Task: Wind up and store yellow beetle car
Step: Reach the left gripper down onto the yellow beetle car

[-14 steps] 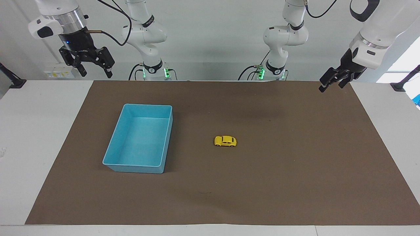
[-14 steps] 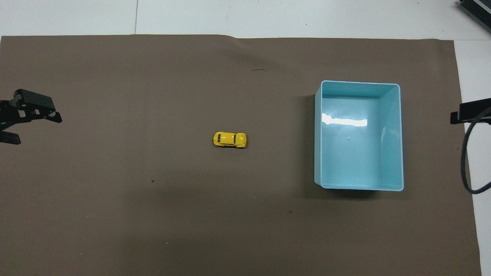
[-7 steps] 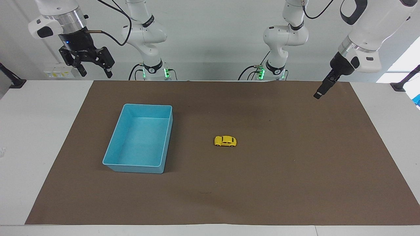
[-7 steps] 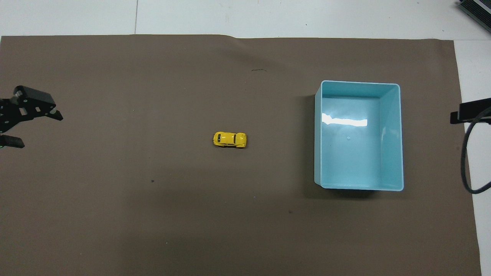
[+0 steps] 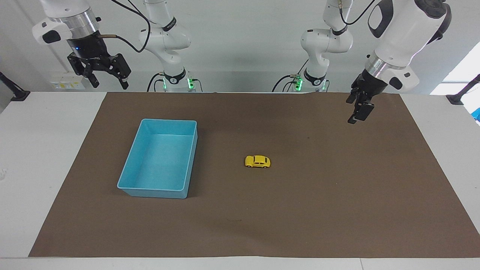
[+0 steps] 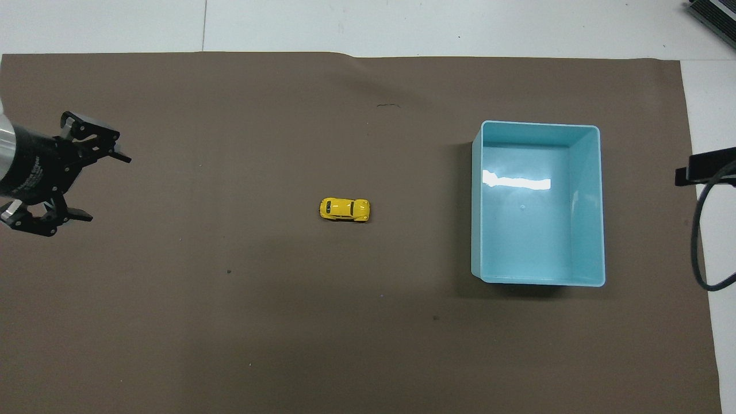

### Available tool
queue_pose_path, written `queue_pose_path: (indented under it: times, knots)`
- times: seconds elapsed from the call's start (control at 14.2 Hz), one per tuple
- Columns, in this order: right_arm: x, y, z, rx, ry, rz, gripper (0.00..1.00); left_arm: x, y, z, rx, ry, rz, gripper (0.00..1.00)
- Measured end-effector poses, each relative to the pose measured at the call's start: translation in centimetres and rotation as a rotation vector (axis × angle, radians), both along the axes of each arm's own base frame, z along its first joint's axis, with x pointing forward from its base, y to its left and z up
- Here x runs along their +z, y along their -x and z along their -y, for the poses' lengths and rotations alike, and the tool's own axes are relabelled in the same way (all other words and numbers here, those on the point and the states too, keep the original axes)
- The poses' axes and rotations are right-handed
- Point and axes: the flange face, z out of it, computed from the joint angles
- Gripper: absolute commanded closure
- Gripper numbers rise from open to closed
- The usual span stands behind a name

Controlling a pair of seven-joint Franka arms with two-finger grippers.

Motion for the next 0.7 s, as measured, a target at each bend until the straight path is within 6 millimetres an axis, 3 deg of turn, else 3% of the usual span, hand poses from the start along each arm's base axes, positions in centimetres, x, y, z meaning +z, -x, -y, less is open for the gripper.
queue_pose_path:
  times: [0.21, 0.42, 0.7]
  knots:
    - [0.0, 0.0, 0.0, 0.0, 0.0, 0.0, 0.0, -2.3, -0.5, 3.3, 0.097, 0.009, -0.005, 0.0]
    - [0.0, 0.0, 0.0, 0.0, 0.0, 0.0, 0.0, -5.5, -2.4, 5.9, 0.272, 0.032, 0.007, 0.0]
    - [0.0, 0.0, 0.1, -0.001, 0.0, 0.0, 0.0, -12.2, -3.0, 12.8, 0.284, 0.027, -0.02, 0.0]
